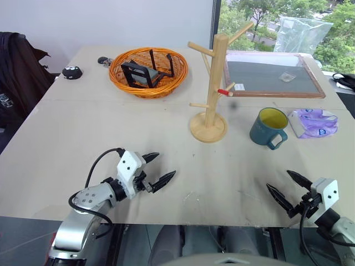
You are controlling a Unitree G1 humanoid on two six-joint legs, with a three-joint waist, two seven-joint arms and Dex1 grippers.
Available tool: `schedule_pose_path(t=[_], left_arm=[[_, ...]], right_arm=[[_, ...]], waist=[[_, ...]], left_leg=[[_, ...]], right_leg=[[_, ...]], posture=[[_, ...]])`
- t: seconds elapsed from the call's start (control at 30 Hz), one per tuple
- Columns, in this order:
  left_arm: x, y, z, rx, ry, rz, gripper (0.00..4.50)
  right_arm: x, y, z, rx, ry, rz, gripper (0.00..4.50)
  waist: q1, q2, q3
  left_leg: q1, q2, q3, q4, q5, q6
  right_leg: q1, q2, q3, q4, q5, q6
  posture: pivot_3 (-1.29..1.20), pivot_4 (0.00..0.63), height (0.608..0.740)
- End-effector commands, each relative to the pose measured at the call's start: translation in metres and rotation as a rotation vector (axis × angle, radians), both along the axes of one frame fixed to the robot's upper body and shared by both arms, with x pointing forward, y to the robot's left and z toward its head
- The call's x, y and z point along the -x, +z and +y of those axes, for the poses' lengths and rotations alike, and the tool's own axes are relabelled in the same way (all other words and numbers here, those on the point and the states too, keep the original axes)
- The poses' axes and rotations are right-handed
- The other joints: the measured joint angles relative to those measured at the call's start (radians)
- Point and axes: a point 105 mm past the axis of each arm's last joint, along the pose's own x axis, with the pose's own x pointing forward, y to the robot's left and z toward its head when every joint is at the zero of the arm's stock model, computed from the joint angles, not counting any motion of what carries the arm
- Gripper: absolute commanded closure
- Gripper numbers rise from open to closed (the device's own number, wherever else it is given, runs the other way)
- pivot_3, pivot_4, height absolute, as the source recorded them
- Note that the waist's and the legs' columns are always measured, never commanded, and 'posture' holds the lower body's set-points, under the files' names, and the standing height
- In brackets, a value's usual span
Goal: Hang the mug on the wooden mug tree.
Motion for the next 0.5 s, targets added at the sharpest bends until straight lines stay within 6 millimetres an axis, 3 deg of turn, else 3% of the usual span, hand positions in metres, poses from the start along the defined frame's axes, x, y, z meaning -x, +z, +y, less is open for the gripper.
schedule_pose_path(t=[0.03, 0.27, 0.5], left_arm=[[0.0, 0.013, -0.003, 0.015, -0.008, -0.055, 0.0], [-0.002, 0.017, -0.007, 0.021, -0.02, -0.076, 0.0], [-0.005, 0.052, -0.03, 0.071, -0.155, -0.153, 0.0]], right_arm=[[-0.003, 0.013, -0.005, 0.022, 0.0, -0.051, 0.02], [-0.012, 0.02, -0.001, 0.02, -0.007, -0.083, 0.02], [-0.049, 0.033, 0.01, 0.041, -0.217, -0.13, 0.02]], waist=[[0.0, 0.0, 0.0], [0.0, 0.0, 0.0], [-0.001, 0.0, 0.0]], left_leg=[[0.0, 0.0, 0.0, 0.0, 0.0, 0.0], [0.0, 0.0, 0.0, 0.0, 0.0, 0.0], [0.0, 0.0, 0.0, 0.0, 0.0, 0.0]], right_leg=[[0.0, 0.0, 0.0, 0.0, 0.0, 0.0], [0.0, 0.0, 0.0, 0.0, 0.0, 0.0], [0.0, 0.0, 0.0, 0.001, 0.0, 0.0]], posture=[[0.0, 0.15, 0.737], [0.0, 0.15, 0.737], [0.0, 0.15, 0.737]])
